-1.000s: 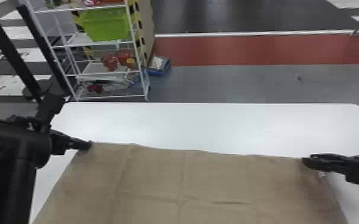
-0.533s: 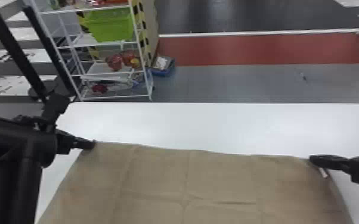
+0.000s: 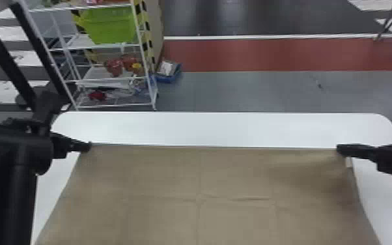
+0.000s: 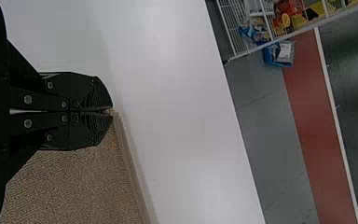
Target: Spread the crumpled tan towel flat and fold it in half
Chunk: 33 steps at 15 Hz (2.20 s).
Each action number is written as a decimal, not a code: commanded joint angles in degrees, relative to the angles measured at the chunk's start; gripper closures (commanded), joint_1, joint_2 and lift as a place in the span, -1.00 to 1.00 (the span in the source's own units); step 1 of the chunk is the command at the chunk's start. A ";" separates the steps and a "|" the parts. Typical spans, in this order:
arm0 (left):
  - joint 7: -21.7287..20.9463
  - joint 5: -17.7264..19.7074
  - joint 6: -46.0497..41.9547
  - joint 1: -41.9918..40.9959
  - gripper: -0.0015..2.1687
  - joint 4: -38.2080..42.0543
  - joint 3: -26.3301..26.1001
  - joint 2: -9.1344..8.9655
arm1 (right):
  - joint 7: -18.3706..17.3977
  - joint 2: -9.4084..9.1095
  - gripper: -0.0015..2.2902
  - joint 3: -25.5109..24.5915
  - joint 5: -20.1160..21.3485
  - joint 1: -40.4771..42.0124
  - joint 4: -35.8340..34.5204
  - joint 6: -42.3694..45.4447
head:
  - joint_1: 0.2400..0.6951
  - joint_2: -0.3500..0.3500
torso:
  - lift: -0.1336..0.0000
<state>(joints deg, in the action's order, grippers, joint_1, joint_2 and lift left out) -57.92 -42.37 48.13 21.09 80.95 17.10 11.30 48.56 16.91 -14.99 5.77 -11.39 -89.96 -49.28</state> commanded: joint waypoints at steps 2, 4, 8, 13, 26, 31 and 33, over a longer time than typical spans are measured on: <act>-0.97 2.21 -0.18 -5.79 0.68 9.75 4.61 -0.66 | 1.62 2.07 0.00 -0.56 -2.87 4.53 -7.16 -1.31 | 1.00 0.20 | -0.84; -2.90 6.51 -2.82 -10.63 0.68 15.99 8.83 -0.66 | 3.82 4.27 0.00 -2.23 -6.56 9.72 -13.84 -3.77 | 1.00 0.25 | -0.84; -7.47 13.54 -19.69 -18.98 0.68 19.77 17.62 -1.19 | 10.23 5.41 0.00 -5.05 -9.46 23.69 -24.82 -1.14 | 1.00 0.34 | -0.84; -9.93 14.07 -43.42 -24.34 0.67 16.70 19.46 -0.93 | 13.57 6.12 0.00 -4.26 -7.00 28.88 -24.56 4.14 | 1.00 0.50 | -0.84; -13.80 4.76 -109.69 -38.14 0.67 14.23 24.74 0.66 | 20.78 7.17 0.00 -6.72 -5.59 32.83 -28.60 5.02 | 1.00 0.27 | -0.84; -14.59 4.67 -113.21 -38.14 0.67 15.11 29.83 2.24 | 23.15 9.37 0.00 -14.36 -8.67 33.45 -33.00 -0.08 | 1.00 0.21 | -0.84; -15.03 4.32 -113.21 -38.75 0.67 14.67 30.10 2.59 | 24.47 9.54 0.00 -14.80 -8.49 34.85 -32.73 0.45 | 1.00 0.22 | -0.84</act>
<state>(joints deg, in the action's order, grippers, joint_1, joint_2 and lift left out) -72.89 -37.83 -65.00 -17.26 95.93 46.92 13.65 72.81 26.31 -29.37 -2.81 22.61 -122.78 -49.06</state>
